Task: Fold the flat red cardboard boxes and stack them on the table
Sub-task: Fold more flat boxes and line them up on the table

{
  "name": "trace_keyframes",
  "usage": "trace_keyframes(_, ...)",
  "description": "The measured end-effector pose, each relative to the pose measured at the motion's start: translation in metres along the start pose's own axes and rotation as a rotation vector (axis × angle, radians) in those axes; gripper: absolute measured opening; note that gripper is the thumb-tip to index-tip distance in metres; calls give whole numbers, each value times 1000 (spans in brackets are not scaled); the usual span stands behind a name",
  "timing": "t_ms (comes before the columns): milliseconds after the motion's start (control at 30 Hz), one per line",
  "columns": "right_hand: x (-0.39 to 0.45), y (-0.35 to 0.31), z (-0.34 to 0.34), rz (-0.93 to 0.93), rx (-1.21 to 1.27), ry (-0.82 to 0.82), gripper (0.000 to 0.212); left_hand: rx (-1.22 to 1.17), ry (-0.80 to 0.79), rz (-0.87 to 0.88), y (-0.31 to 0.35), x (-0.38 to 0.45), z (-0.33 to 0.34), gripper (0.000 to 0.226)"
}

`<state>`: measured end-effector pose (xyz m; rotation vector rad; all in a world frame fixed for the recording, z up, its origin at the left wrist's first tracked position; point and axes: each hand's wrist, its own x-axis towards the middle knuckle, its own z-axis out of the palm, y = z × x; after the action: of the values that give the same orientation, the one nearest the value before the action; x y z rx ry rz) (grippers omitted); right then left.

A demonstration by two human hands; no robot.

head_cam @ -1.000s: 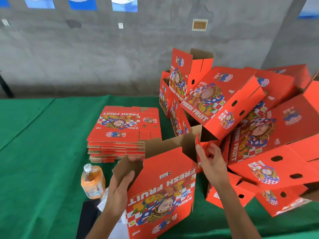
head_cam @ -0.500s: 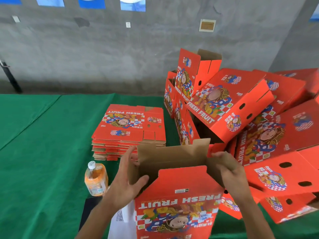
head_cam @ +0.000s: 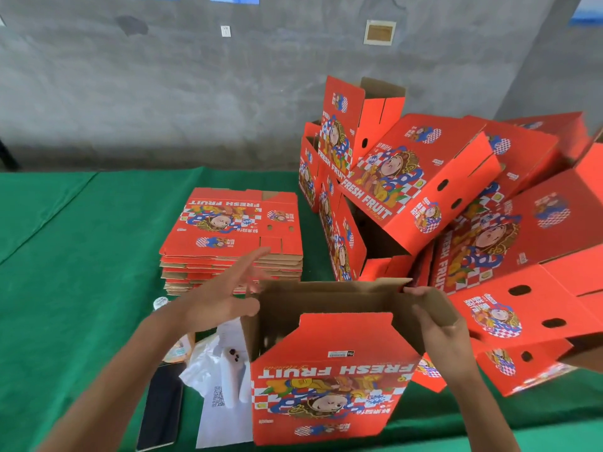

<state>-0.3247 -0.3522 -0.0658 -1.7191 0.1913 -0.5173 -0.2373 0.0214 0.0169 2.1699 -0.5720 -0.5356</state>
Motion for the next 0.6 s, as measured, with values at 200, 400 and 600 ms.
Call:
trace_keyframes(200,-4,-1,8,-16,106,-36,61,382,-364,-124,41,1,-7,68)
trace_keyframes(400,0,2,1,-56,70,-153,42,722,-447,-147,57,14,15,78)
trace_keyframes(600,-7,-4,-7,-10,-201,-406,59,759,-237,-43,34,26,26,29)
